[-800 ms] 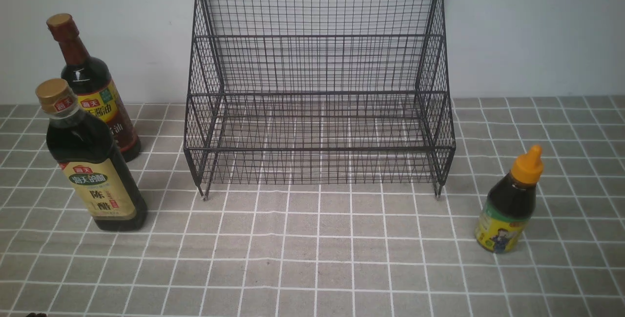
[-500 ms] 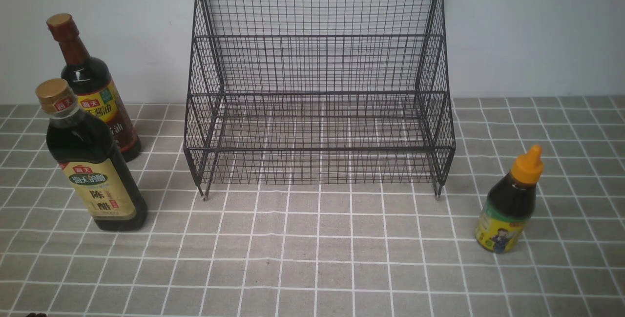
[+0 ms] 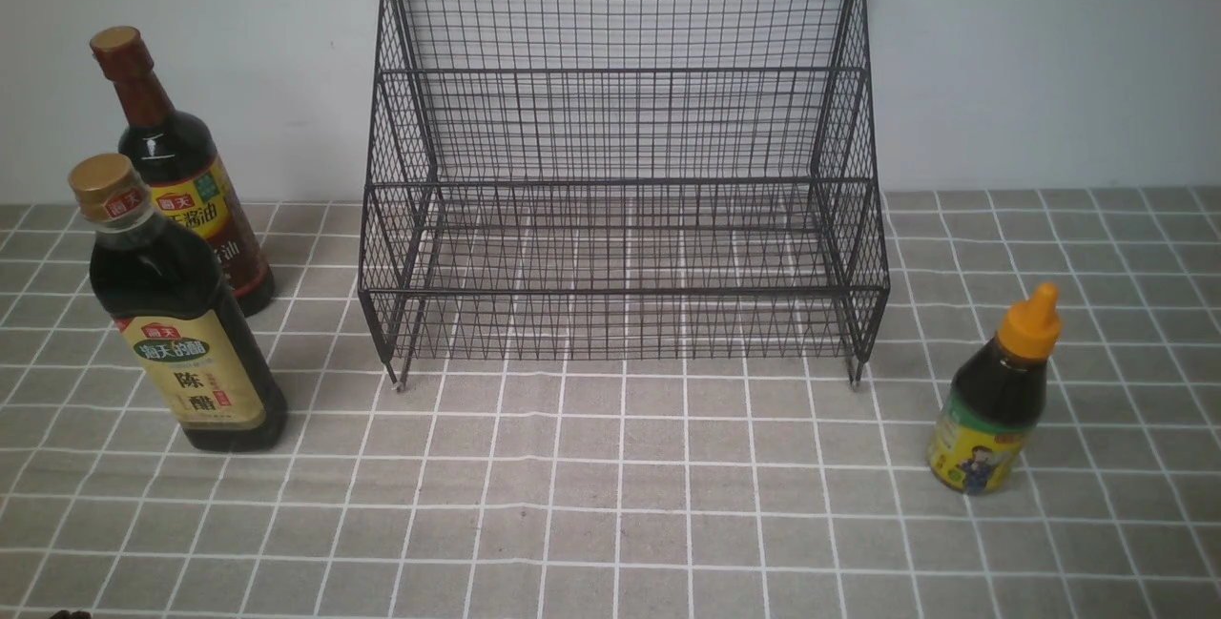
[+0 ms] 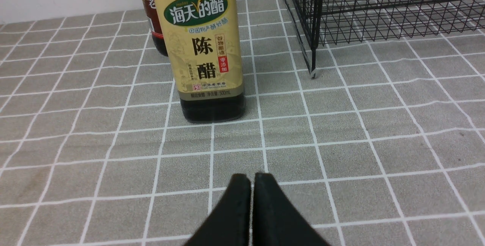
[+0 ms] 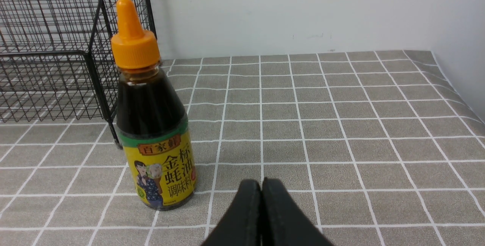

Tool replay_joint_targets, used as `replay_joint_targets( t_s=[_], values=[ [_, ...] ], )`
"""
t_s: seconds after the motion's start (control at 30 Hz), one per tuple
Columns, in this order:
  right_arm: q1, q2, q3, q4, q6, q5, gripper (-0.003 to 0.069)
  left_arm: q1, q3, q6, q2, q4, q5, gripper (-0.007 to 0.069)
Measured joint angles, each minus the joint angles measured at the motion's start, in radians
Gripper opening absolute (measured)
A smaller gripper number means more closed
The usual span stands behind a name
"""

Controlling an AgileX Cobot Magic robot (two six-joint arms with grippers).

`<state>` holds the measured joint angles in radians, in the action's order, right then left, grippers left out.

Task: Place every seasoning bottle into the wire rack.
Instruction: Use the left arm to grab the condiment bottle closest to it

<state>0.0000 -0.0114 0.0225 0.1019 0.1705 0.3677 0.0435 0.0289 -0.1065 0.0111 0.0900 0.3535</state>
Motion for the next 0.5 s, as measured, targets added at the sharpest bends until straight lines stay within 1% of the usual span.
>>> replay_joint_targets(
  t_s=[0.07, 0.13, 0.2, 0.23, 0.33, 0.37, 0.4, 0.43, 0.5],
  values=[
    [0.0, 0.0, 0.0, 0.0, 0.0, 0.0, -0.0012, 0.0, 0.0, 0.011, 0.0, 0.033, -0.027, -0.0007],
    [0.0, 0.0, 0.0, 0.0, 0.0, 0.0, -0.0012, 0.0, 0.001, 0.05, 0.0, 0.161, -0.153, -0.0007],
    [0.0, 0.0, 0.0, 0.0, 0.0, 0.0, -0.0012, 0.0, 0.001, 0.069, 0.0, 0.242, -0.224, -0.0007],
    [0.0, 0.0, 0.0, 0.0, 0.0, 0.0, -0.0012, 0.0, 0.001, 0.077, 0.0, 0.308, -0.279, -0.0007],
    [0.0, 0.0, 0.0, 0.0, 0.0, 0.0, -0.0012, 0.0, 0.001, 0.08, 0.0, 0.408, -0.384, -0.0007],
    [0.0, 0.0, 0.0, 0.0, 0.0, 0.0, -0.0012, 0.0, 0.001, 0.08, 0.0, 0.418, -0.404, -0.0007],
    [0.0, 0.0, 0.0, 0.0, 0.0, 0.0, -0.0012, 0.0, 0.001, 0.078, 0.0, 0.445, -0.496, -0.0007],
    [0.0, 0.0, 0.0, 0.0, 0.0, 0.0, -0.0012, 0.0, 0.001, 0.078, 0.0, 0.454, -0.546, -0.0007],
    [0.0, 0.0, 0.0, 0.0, 0.0, 0.0, -0.0012, 0.0, 0.001, 0.076, 0.001, 0.442, -0.671, -0.0007]
  ],
)
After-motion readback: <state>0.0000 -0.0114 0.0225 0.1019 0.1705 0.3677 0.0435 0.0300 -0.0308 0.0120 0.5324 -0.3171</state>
